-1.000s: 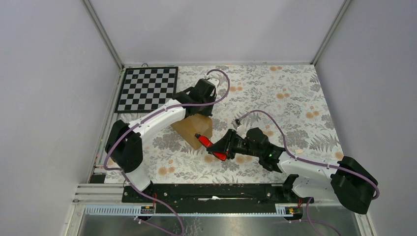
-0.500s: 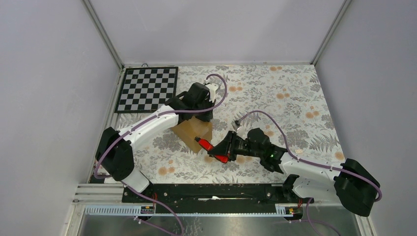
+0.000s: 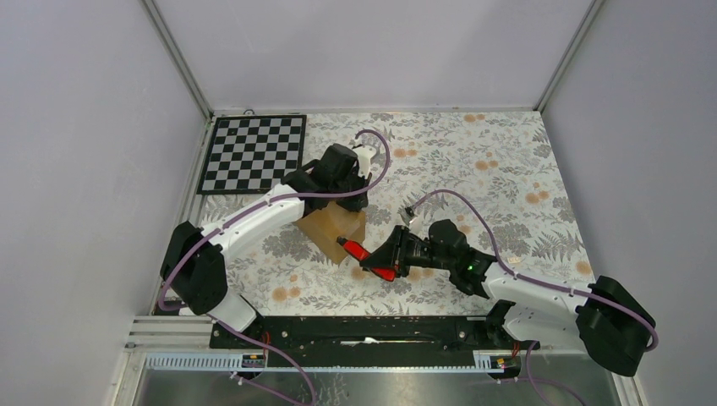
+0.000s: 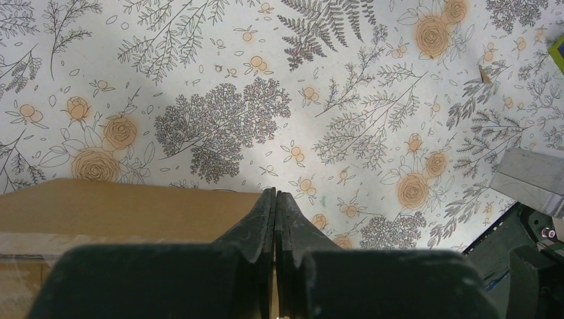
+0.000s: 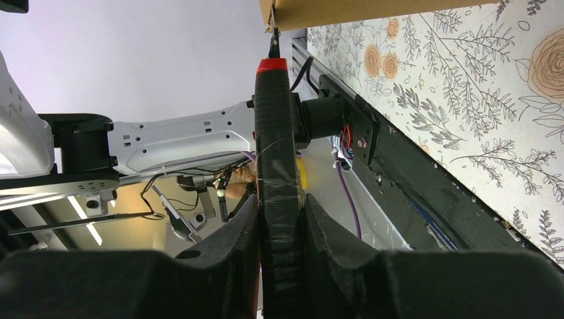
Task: Unpack the express box
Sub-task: Cut the express box at the center of the board.
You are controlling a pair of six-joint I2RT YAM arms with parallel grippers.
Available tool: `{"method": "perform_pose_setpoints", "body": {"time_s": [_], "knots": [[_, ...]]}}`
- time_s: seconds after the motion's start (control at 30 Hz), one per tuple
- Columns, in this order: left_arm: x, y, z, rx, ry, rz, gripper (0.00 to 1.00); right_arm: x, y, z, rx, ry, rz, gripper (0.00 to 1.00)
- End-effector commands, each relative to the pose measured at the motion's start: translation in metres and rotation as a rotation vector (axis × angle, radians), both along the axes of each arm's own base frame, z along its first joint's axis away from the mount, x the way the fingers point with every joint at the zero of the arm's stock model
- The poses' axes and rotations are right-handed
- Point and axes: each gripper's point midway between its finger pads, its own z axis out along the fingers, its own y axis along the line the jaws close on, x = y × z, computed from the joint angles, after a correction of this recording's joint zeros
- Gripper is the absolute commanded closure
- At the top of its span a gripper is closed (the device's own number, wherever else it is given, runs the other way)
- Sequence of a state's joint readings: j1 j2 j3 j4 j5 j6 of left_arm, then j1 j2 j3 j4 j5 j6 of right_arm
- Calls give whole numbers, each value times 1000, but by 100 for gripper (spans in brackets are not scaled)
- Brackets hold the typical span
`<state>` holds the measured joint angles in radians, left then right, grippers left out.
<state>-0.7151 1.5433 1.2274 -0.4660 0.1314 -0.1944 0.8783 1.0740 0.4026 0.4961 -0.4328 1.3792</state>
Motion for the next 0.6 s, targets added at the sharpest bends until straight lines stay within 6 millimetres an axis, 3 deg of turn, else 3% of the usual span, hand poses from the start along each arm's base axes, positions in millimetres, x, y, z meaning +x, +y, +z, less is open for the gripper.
{"method": "perform_pose_setpoints", "body": {"time_s": [0.0,0.43,0.57], "knots": [[-59,26,-42,123,240,-53,100,43,-16,-33,-135,23,-196,100],[-60,28,-59,113,303,57,100,58,-4,-27,-119,18,-210,100],[-44,28,-43,89,252,145,100,58,-4,-27,-123,23,-208,100]]}}
